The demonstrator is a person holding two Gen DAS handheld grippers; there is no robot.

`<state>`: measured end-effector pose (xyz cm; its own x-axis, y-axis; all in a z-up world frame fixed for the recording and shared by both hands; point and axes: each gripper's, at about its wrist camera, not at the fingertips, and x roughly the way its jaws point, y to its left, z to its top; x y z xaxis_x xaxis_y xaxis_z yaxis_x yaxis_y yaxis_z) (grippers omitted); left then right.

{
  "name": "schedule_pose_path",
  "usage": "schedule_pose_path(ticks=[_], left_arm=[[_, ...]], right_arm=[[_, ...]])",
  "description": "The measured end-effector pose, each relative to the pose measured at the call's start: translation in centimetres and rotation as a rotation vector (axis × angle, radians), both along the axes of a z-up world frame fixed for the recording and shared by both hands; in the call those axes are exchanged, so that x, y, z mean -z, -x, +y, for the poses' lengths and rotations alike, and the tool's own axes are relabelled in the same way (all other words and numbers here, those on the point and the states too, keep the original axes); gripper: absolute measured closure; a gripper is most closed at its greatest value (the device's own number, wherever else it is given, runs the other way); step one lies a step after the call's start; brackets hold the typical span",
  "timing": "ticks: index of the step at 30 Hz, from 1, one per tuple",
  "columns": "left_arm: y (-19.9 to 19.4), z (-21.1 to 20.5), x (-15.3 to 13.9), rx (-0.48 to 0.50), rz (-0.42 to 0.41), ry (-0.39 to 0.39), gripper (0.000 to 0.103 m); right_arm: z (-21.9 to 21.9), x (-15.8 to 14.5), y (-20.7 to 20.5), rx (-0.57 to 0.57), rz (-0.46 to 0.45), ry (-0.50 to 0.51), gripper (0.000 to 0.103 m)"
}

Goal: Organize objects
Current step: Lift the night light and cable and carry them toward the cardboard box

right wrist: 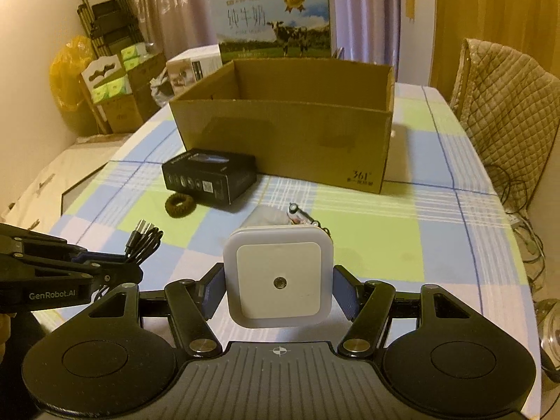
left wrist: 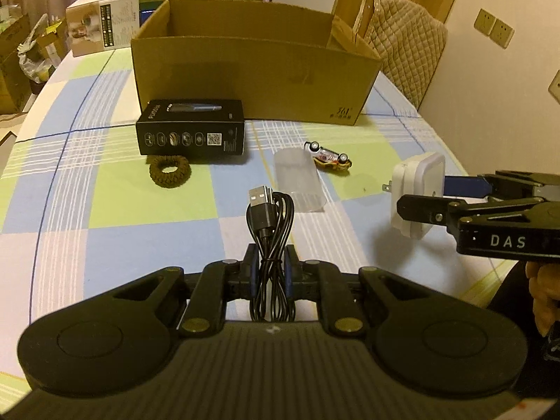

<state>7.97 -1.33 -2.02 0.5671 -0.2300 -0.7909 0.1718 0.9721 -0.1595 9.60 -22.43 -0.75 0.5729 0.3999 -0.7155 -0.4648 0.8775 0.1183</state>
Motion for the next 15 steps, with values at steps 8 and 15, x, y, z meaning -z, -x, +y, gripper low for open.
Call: schedule_pose_path(ticks=[8, 15], left_arm=[[1.6, -0.3, -1.8, 0.004, -0.032, 0.005, 0.092], [2.6, -0.6, -2.7, 0.005, -0.046, 0.009, 0.092]], right_arm=[[-0.2, -1.5, 1.7, 0.001, -0.018, -0.001, 0.041], [-0.3, -2.1, 2.7, -0.001, -0.027, -0.003, 0.041]])
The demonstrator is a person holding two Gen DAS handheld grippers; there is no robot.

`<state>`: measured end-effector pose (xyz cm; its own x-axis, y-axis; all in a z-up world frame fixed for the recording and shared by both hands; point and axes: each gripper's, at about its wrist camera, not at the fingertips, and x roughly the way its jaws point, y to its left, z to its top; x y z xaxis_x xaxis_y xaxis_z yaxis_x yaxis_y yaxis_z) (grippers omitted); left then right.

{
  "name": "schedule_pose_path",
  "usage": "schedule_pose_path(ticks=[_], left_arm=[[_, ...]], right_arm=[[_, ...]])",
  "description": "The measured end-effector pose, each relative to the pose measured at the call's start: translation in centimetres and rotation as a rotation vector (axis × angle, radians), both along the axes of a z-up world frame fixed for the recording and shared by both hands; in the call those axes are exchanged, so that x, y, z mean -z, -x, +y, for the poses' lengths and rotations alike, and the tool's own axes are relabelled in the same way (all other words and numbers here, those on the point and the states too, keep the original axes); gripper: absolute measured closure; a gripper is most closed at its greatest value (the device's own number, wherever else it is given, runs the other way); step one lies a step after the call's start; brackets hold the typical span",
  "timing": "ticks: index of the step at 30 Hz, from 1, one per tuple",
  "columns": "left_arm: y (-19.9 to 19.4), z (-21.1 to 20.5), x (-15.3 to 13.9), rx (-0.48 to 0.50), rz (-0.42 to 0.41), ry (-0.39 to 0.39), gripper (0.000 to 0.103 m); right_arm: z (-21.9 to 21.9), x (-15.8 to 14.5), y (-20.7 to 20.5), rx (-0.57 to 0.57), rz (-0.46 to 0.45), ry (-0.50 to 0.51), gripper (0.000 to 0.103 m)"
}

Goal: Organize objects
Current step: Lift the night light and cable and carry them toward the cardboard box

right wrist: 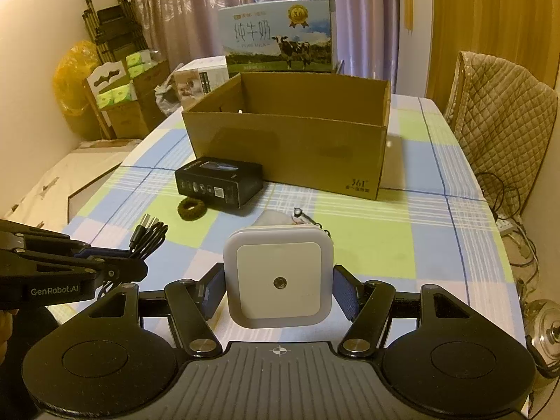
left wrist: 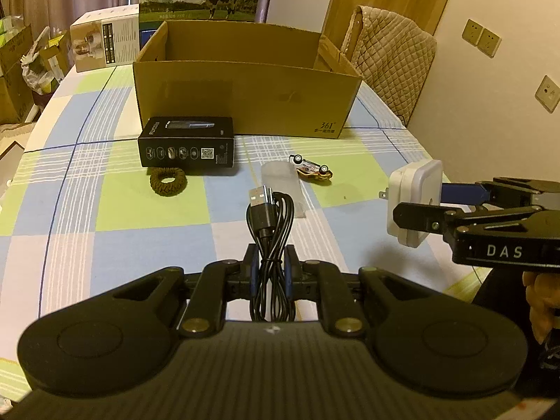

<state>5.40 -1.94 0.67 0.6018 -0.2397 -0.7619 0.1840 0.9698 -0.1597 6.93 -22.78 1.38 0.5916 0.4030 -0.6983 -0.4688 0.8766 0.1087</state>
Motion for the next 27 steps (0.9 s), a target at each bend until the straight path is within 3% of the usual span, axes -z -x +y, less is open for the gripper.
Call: schedule_pose_path(ticks=[27], left_arm=[[0.0, 0.0, -1.7, -0.007, -0.026, 0.024, 0.092]], right_arm=[[-0.4, -0.9, -0.3, 0.005, 0.003, 0.022, 0.041]])
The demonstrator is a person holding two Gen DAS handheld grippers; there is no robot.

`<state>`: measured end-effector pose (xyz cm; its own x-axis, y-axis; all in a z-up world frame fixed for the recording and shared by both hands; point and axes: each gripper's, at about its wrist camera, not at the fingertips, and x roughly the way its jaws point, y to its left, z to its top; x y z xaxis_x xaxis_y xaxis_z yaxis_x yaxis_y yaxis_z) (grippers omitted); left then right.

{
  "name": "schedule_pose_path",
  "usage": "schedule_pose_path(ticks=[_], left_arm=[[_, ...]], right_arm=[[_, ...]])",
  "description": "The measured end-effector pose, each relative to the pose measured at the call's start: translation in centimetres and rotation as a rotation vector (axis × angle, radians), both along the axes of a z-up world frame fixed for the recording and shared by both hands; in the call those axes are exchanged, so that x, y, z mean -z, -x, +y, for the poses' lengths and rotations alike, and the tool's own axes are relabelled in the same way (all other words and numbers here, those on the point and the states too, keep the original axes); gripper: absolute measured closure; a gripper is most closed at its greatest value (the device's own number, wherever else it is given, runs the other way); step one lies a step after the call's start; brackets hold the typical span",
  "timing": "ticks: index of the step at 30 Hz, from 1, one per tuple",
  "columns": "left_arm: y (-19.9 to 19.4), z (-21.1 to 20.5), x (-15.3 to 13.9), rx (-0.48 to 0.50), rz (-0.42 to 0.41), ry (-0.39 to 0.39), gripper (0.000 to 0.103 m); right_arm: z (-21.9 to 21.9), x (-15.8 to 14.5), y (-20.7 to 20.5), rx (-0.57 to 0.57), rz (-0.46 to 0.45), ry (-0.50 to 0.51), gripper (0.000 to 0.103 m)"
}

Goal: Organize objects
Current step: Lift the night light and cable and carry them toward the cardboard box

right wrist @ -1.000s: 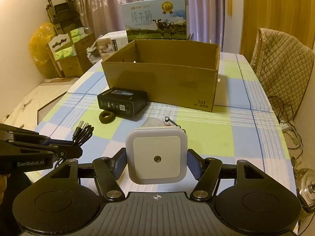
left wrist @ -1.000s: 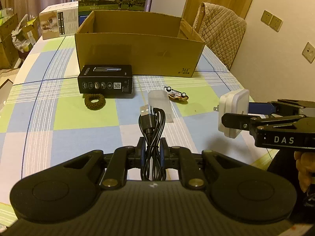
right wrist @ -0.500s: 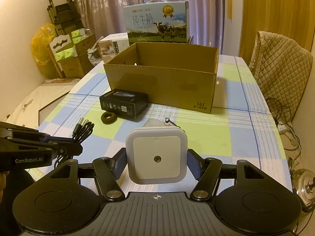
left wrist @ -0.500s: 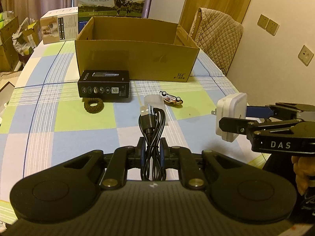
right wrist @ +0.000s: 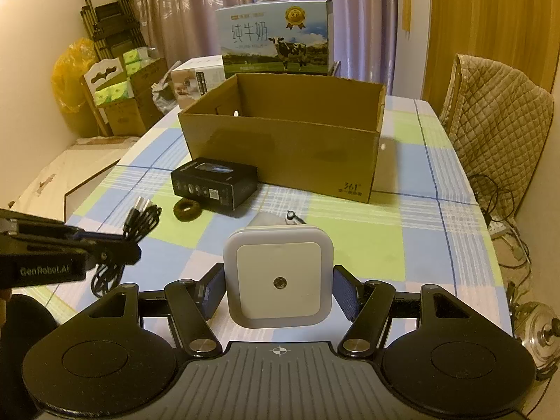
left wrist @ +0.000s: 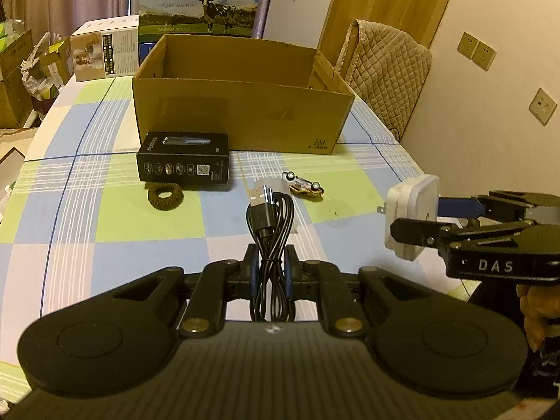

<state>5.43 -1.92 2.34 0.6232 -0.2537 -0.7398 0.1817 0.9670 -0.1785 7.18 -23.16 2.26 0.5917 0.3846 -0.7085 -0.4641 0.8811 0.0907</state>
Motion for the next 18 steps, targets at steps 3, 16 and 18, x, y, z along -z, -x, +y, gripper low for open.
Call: schedule_pose_path(ticks=[3, 16, 18], left_arm=[[-0.5, 0.2, -0.4, -0.008, -0.007, 0.003, 0.092], [-3.2, 0.8, -1.7, -0.022, -0.034, 0.004, 0.092], [-3.6, 0.8, -1.9, -0.02, -0.037, 0.003, 0.092]], right_arm=[[-0.2, -0.2, -0.5, 0.005, -0.002, 0.007, 0.041], [-0.4, -1.0, -2.6, -0.004, -0.023, 0.022, 0.041], [-0.4, -1.0, -2.8, -0.007, -0.026, 0.023, 0.041]])
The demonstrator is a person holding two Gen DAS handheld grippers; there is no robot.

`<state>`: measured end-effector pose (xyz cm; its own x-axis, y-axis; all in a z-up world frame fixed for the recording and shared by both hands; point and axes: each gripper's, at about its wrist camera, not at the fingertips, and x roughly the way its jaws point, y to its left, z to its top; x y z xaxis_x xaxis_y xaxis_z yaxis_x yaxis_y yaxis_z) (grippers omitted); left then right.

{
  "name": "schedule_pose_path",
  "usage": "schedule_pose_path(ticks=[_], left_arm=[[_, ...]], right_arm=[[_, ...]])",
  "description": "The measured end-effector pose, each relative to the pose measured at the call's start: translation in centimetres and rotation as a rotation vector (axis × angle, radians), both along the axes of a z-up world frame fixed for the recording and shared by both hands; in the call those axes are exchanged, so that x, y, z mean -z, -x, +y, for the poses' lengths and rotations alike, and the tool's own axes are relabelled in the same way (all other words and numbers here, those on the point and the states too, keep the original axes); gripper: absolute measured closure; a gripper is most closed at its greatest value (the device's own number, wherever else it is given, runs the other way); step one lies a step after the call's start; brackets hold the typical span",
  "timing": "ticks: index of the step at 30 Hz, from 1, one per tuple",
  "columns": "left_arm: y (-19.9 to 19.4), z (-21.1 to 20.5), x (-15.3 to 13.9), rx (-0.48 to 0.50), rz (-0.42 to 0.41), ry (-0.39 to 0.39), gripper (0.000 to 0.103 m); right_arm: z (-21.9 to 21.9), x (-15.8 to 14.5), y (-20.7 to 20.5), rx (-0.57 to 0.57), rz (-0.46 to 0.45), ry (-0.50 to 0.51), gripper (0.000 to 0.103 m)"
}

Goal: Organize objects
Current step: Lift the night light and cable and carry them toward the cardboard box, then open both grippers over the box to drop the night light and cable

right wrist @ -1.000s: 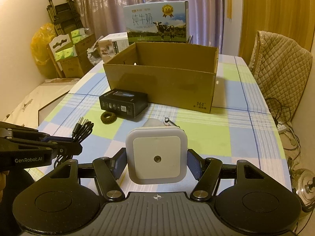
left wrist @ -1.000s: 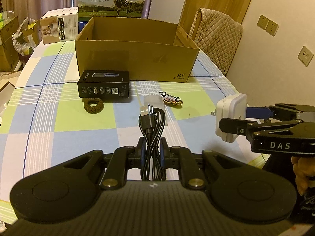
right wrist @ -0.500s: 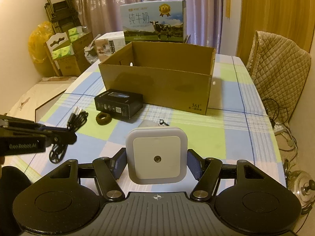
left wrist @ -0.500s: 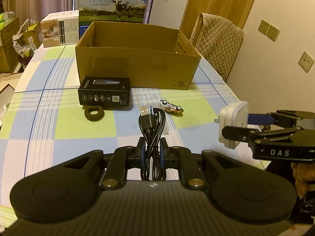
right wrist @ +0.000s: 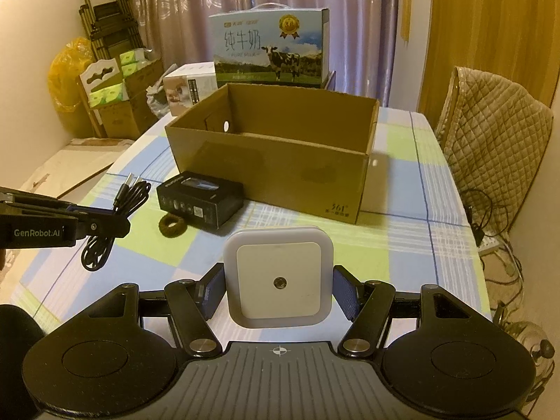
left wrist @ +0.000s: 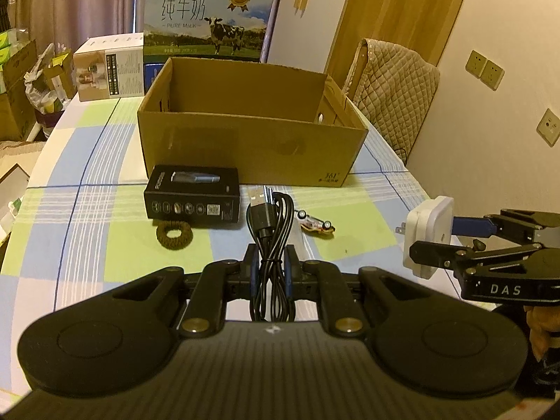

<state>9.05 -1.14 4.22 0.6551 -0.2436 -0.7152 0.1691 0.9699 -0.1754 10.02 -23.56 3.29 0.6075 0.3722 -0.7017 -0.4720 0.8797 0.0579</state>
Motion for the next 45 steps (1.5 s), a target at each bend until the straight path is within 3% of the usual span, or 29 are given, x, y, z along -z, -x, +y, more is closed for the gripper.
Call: schedule_pose_path(ticks=[16, 29, 36, 45], left_arm=[[-5.5, -1.1, -1.5, 0.048, -0.029, -0.02, 0.092], [-14.8, -1.3, -4.6, 0.083, -0.075, -0.059, 0.092], [-20.3, -0.4, -4.3, 0.064, -0.065, -0.069, 0.092], [-23.6, 0.7, -2.8, 0.049, -0.035, -0.07, 0.092]], right_arm=[[0.1, -1.8, -5.3, -0.022, -0.033, -0.001, 0.041], [1.4, -5.2, -15.5, -0.014, -0.044, -0.04, 0.041], [3.7, -4.5, -20.2, -0.026, -0.015, -0.02, 0.041], [4.8, -2.3, -23.3, -0.023, 0.024, 0.003, 0.041]])
